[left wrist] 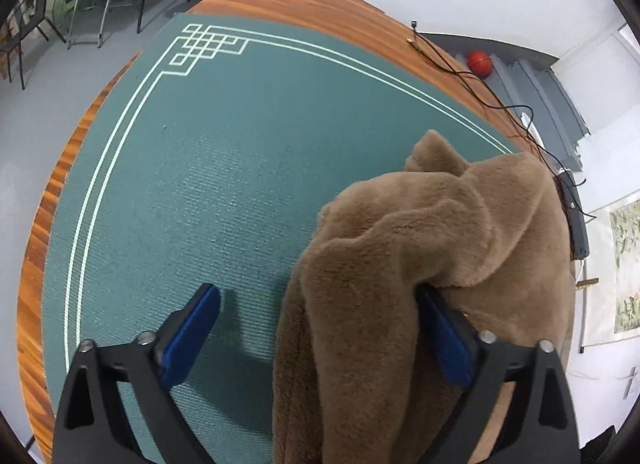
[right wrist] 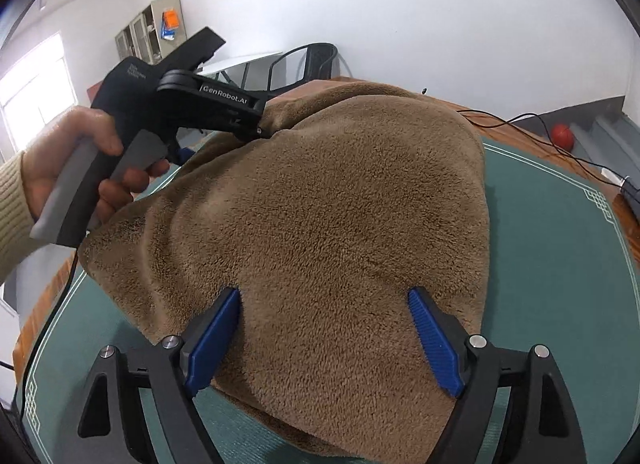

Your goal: Fold clothes

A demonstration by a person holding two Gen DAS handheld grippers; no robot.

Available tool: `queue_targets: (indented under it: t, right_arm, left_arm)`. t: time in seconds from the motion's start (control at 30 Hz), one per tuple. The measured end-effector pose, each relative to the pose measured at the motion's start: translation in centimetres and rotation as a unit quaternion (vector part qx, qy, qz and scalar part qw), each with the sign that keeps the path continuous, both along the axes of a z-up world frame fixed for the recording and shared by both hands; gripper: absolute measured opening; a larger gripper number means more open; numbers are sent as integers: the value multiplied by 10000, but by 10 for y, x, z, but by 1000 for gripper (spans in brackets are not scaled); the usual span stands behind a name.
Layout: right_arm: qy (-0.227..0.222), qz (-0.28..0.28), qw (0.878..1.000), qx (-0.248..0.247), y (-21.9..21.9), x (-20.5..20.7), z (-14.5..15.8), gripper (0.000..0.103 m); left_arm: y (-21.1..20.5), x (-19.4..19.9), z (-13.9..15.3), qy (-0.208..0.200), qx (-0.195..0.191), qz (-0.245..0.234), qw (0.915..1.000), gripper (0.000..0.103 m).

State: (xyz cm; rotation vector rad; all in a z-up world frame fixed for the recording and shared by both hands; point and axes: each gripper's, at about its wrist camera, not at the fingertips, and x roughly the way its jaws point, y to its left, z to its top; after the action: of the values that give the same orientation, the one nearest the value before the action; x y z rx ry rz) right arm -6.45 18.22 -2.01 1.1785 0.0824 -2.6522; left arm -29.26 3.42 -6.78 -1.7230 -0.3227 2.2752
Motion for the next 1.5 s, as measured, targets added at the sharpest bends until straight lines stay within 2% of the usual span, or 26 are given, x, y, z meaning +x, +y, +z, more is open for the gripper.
queue_targets:
  t: [0.13,0.23,0.37,0.5,0.57,0.7,0.8,0.87,0.97,1.1,1.2,1.4,1.5]
  right_arm:
    - [51,-50,10000,29,-6,1,-1,88]
    - [2,-11,10000,30,-9,-1,0,90]
    - [-199,66,9998,-20,-9,-6,13,91]
    - [-58,-142,9999,-40,0,2,39,91]
    - [52,-330,9993,-141,10,9,46,91]
    - [-219,-387,9988,-184,21,-7,32,91]
    - [-562,-262,9979,-174,19,-12,10,91]
    - [-667,-295,9970,-264,20,-18,-5,94]
    - [-750,-391,9957,-383,23,-26,-22,101]
    - [-772,-383,9952,-466,22,-32,-35,101]
    - [-791,-349,9954,-422,19,-35,-32,101]
    - [-441,-285,9984,-226,13,-35,2,101]
    - [-190,-340,9988,-289,12,-30,19,101]
  left_arm:
    - [-6,5,4,-85,139,160,9997,100]
    - [-12,18,23,18,144,275,9995,100]
    - [-8,60,63,604,29,-90,9981,101]
    - [0,111,83,1044,-187,-518,9930,102]
    - [7,128,76,1050,-247,-686,9918,102]
    - [18,135,42,795,-645,-783,9917,102]
    - [13,133,25,618,-397,-655,9951,103]
    - [10,135,20,622,-304,-622,9957,103]
    - [12,139,19,693,-429,-651,9945,103]
    - [15,144,21,749,-545,-618,9938,103]
    - [20,149,31,877,-797,-628,9910,103]
    - [39,167,66,1618,-1603,-802,9704,103]
    - [40,170,76,1754,-1621,-796,9678,103]
